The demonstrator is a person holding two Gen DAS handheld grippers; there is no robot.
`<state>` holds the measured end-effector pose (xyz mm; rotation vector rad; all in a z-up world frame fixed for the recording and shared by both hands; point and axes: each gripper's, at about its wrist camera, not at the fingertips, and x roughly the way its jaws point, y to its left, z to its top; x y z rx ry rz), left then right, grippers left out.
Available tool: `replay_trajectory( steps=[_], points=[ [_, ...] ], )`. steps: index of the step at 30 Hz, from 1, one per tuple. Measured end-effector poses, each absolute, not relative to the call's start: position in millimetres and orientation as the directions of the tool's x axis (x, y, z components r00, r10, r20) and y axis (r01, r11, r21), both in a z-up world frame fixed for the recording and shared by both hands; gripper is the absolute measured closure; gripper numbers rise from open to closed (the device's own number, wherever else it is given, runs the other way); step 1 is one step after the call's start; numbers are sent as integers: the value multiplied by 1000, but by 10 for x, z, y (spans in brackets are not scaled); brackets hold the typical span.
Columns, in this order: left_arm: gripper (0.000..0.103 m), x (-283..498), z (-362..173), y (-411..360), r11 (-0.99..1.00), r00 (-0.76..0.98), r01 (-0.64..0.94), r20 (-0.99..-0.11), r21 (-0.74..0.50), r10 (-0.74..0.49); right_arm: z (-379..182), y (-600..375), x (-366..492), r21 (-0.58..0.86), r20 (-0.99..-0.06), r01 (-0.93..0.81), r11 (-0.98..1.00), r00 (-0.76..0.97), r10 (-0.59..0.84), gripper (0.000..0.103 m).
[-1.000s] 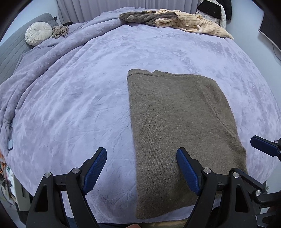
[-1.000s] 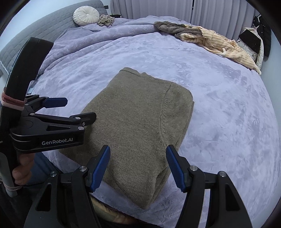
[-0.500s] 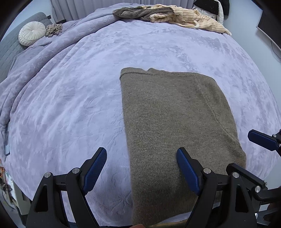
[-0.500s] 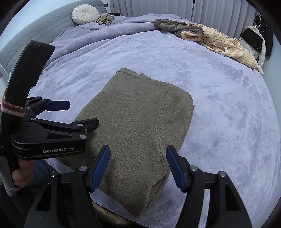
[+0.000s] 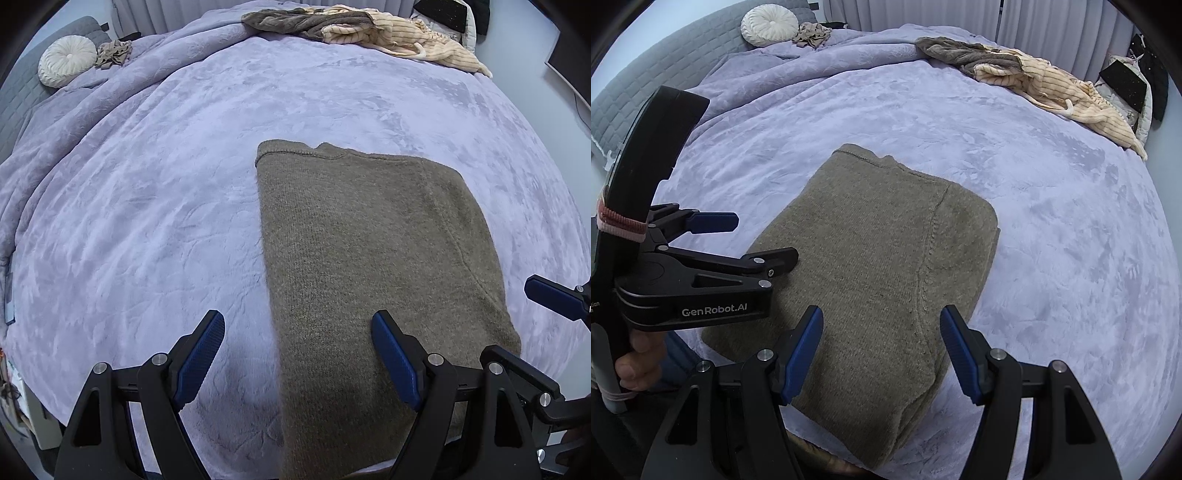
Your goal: Fold small clothes
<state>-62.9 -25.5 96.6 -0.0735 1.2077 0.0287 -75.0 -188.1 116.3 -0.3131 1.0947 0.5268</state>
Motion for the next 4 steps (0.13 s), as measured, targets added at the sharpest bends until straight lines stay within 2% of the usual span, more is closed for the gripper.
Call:
replay_trajectory(
  steps=[4],
  points=[
    [20, -632, 955, -229, 996, 352, -64, -935, -57, -31, 1149, -1891, -717, 13, -904, -549, 835, 350, 244, 34]
  ],
)
